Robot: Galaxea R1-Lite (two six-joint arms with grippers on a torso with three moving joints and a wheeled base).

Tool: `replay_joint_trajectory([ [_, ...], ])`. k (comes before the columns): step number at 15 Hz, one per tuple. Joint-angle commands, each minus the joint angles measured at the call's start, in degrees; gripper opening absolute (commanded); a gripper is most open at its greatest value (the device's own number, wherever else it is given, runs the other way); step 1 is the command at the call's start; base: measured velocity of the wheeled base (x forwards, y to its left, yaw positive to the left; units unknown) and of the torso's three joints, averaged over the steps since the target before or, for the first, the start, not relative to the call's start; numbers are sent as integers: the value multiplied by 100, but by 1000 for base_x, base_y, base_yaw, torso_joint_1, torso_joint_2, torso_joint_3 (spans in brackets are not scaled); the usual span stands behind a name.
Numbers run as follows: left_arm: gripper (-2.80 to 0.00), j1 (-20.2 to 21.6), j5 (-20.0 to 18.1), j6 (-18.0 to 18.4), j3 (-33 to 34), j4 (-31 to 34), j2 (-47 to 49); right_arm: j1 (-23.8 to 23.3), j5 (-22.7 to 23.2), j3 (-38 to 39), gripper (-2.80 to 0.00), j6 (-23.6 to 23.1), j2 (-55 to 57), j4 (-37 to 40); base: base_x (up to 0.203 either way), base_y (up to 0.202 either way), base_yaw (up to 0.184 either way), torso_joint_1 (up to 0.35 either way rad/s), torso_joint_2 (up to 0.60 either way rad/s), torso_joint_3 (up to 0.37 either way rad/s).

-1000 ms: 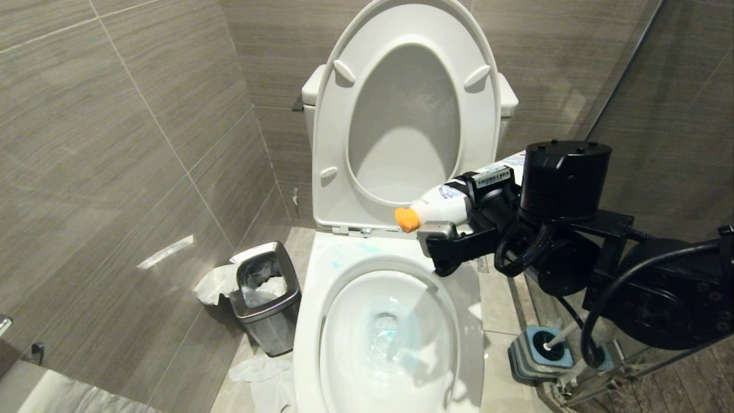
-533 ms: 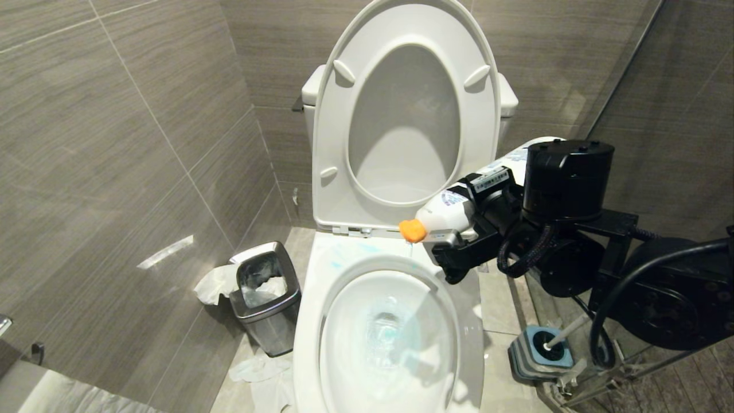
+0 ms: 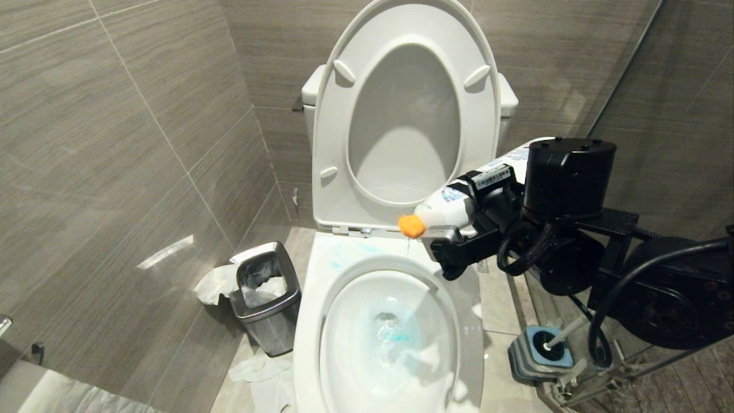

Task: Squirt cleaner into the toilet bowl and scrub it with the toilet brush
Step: Pour in the cleaning agent, then place the cleaning agent on the floor

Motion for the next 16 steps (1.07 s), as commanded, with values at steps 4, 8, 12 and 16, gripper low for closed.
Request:
replay_joint_trajectory([
  [4,-280,1,1,-10,9,1,1,36,-29,-73,-280,1233,13,-10,0,0,0,0,0,0],
  [8,-280,1,1,-10,9,1,1,65,-59,-83,-280,2295,-119,10,0,0,0,0,0,0],
  [12,-280,1,1,-1,9,1,1,68,-225,-185,-280,3709,-570,601,0,0,0,0,0,0],
  [16,-280,1,1,-1,9,1,1,68,-156,-250,-280,5541,-1076,1550,0,0,0,0,0,0],
])
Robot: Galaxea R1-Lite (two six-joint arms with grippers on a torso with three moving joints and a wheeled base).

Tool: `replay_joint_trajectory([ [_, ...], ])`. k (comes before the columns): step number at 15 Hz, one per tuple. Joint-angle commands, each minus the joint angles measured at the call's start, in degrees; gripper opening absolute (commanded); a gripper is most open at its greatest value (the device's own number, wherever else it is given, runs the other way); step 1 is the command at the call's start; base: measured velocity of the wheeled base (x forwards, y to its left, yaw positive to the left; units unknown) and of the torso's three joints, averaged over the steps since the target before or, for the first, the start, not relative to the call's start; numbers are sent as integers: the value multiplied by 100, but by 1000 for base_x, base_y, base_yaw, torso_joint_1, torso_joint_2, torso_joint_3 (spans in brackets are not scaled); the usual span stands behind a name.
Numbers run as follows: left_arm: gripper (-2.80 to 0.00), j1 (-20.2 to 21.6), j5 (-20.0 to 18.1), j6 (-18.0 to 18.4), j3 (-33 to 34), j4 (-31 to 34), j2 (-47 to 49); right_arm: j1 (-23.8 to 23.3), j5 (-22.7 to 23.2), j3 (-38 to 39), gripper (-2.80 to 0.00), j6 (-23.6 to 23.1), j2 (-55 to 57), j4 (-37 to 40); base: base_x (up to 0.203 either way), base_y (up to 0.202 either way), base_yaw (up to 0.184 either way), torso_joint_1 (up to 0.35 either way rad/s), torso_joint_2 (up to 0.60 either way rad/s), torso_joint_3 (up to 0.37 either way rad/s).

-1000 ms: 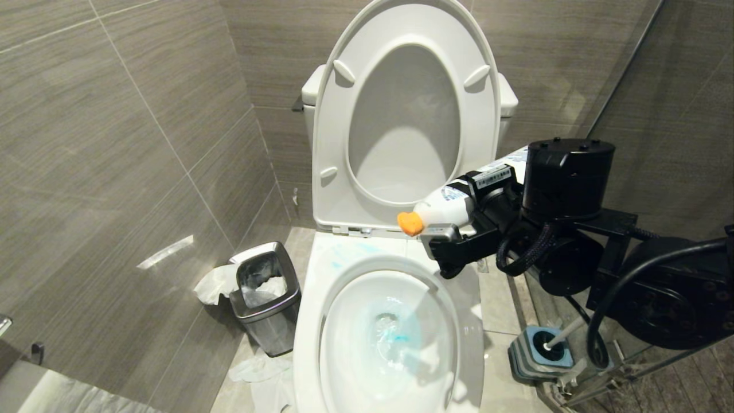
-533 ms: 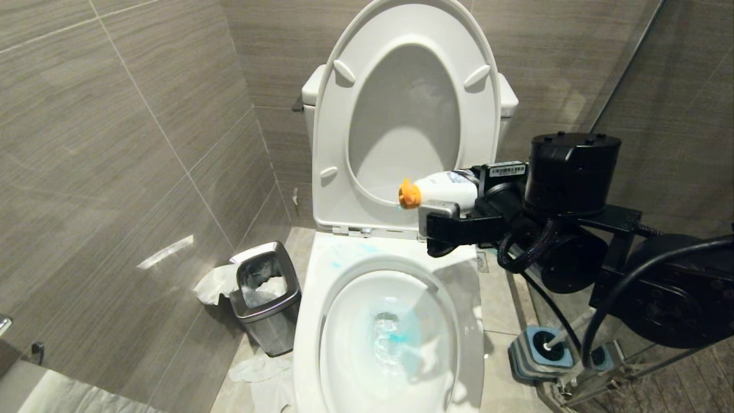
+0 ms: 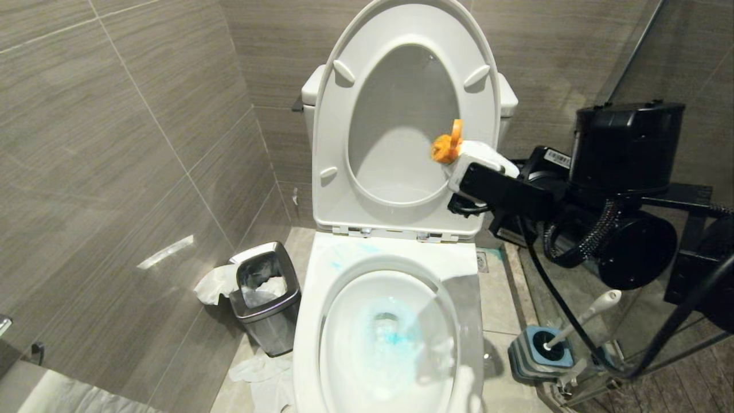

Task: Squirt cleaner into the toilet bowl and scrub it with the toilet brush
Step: Place the cleaning agent on the floor

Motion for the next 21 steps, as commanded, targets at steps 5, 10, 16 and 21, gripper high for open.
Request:
replay_joint_trajectory([
  [5,-280,1,1,0,9,2,1,-464,752,-213,-280,3366,-968,1748,0,0,0,0,0,0],
  [10,-280,1,1,0,9,2,1,-2171,1972,363,-280,4401,-1420,1833,0,0,0,0,0,0],
  [16,-280,1,1,0,9,2,1,-3886,3615,1971,-280,4510,-1471,251,0,0,0,0,0,0],
  [21,-280,1,1,0,9,2,1,-4024,3776,2488,-280,4522,-1028,-649,0,0,0,0,0,0],
])
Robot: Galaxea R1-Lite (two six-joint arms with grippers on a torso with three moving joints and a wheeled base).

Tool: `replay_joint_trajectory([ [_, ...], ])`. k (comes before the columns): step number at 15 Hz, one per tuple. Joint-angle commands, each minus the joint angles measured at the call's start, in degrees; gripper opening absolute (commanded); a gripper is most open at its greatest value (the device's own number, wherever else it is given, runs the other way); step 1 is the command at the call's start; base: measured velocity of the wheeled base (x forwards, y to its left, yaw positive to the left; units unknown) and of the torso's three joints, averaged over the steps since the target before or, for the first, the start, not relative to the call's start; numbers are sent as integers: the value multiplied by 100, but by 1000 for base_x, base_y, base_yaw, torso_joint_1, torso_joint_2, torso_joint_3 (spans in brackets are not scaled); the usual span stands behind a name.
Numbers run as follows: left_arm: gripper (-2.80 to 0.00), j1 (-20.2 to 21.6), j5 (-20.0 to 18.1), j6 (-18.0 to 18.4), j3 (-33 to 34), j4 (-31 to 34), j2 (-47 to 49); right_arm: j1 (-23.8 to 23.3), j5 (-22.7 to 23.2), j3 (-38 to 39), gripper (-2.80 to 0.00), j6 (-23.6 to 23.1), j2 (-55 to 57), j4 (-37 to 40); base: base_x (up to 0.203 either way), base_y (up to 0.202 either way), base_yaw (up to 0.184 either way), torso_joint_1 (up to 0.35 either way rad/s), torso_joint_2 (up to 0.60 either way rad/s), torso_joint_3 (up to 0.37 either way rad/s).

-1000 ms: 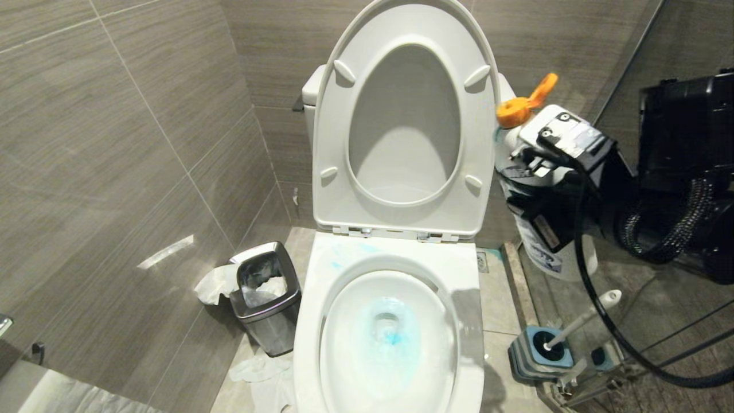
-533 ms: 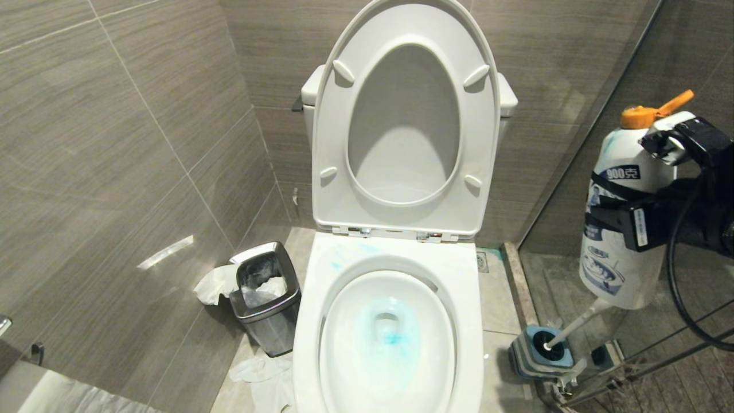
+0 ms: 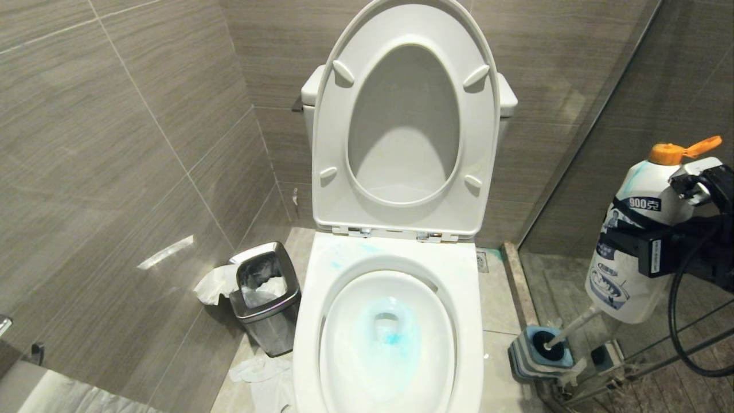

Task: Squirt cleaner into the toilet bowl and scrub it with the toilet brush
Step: Place the cleaning agent on the floor

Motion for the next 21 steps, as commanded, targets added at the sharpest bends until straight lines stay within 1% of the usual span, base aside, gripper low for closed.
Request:
replay_joint_trajectory([
  [1,-280,1,-2,0,9,1,1,-22,7,139,-280,-1,328,-262,0,0,0,0,0,0],
  [4,-280,1,-2,0,9,1,1,-22,7,369,-280,14,664,-1001,0,0,0,-3,4,-47],
  [6,-280,1,-2,0,9,1,1,-22,7,394,-280,17,914,-1315,0,0,0,2,4,-162],
  [8,-280,1,-2,0,9,1,1,-26,7,348,-280,46,1093,-1525,0,0,0,2,5,-184],
  [10,-280,1,-2,0,9,1,1,-31,-2,262,-280,172,1217,-1758,0,0,0,2,2,-197],
  [15,-280,1,-2,0,9,1,1,-23,-8,92,-280,183,1549,-2213,0,0,0,5,5,-196],
  [21,-280,1,-2,9,9,1,1,-13,-45,-42,-280,175,2385,-3587,0,0,0,4,1,-197],
])
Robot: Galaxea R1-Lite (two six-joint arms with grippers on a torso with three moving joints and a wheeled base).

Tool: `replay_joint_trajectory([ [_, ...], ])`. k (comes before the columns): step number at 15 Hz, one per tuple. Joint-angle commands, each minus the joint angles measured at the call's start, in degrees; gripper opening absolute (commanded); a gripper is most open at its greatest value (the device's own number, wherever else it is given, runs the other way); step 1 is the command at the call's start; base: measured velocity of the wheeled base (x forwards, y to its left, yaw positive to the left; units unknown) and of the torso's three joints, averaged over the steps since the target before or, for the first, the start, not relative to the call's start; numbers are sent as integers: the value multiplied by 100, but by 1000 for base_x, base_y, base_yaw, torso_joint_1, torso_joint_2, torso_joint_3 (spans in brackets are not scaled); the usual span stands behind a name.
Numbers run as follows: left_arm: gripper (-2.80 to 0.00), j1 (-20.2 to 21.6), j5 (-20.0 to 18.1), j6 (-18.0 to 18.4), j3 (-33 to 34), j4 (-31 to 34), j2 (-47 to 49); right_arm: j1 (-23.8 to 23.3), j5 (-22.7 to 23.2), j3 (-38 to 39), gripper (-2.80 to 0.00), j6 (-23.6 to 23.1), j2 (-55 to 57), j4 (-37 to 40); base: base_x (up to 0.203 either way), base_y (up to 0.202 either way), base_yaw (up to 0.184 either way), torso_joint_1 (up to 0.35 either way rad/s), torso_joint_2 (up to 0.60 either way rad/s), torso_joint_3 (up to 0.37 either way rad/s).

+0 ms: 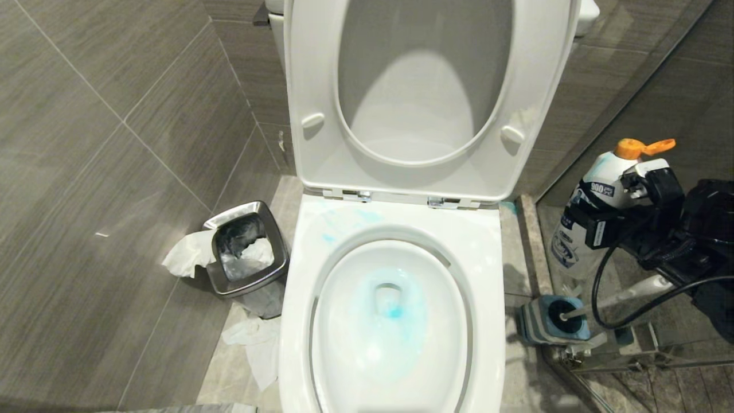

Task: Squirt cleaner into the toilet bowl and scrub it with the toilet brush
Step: Place the cleaning agent on the floor

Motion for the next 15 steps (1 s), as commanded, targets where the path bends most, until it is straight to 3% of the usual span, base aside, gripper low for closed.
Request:
replay_joint_trajectory([
  [1,-280,1,-2,-1,9,2,1,21,4,-19,-280,-10,479,-446,0,0,0,-2,3,-198],
  [5,-280,1,-2,-1,9,2,1,216,-45,-235,-280,74,665,-642,0,0,0,2,3,-196],
  [8,-280,1,-2,-1,9,2,1,473,-327,-610,-280,140,803,-642,0,0,0,2,4,-194],
  [15,-280,1,-2,-10,9,2,1,547,-687,-1217,-280,151,1320,-660,0,0,0,2,3,-196],
])
